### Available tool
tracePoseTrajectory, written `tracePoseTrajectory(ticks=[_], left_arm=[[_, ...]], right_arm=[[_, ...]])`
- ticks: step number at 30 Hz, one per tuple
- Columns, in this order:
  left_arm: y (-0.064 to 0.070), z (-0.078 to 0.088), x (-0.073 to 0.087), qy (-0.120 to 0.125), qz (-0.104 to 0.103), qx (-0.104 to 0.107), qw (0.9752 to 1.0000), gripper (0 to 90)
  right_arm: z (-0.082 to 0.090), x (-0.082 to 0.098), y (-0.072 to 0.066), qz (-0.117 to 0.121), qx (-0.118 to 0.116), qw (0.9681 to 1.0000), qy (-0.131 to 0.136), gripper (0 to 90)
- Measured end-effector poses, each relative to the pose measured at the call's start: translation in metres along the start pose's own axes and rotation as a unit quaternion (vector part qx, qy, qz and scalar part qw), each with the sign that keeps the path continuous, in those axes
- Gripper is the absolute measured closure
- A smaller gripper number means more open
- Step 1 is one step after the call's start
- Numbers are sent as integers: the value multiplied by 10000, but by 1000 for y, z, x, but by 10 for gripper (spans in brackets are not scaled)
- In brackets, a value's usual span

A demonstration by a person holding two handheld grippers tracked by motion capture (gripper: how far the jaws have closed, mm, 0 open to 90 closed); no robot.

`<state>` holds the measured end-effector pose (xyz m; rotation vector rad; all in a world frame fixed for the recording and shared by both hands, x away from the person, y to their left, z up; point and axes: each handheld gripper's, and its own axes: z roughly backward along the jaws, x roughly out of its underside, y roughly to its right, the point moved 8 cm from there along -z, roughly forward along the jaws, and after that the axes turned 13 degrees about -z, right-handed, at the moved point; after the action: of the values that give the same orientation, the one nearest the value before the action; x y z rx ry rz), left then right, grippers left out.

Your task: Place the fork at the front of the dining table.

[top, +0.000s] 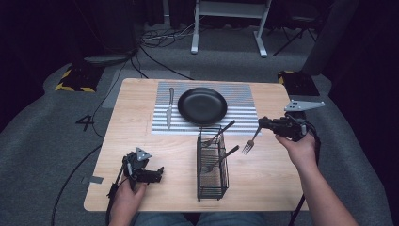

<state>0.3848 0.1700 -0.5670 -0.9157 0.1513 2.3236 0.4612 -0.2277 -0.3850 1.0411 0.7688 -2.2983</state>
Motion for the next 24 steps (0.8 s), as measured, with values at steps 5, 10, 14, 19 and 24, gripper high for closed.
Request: tracePoseTrajectory(ticks=[5,10,14,19,24], left_arm=[[0,0,0,-5,-8,7,10000,2],[0,0,0,-5,-7,5,10000,2],[0,0,0,0,-6,-7,10000,2],[0,0,0,2,6,-2,10000,2],[0,0,0,1,5,-1,10000,2]], right_arm=[[-12,5,3,-4,46,9999,-95,862],[-18,11,-2,-20,-51,9999,-145,862],[-23,15,-7,38,-137,9997,-195,861],[-28,17,-8,-13,-221,9995,-241,861],[-36,20,-10,-19,-307,9990,-320,860]])
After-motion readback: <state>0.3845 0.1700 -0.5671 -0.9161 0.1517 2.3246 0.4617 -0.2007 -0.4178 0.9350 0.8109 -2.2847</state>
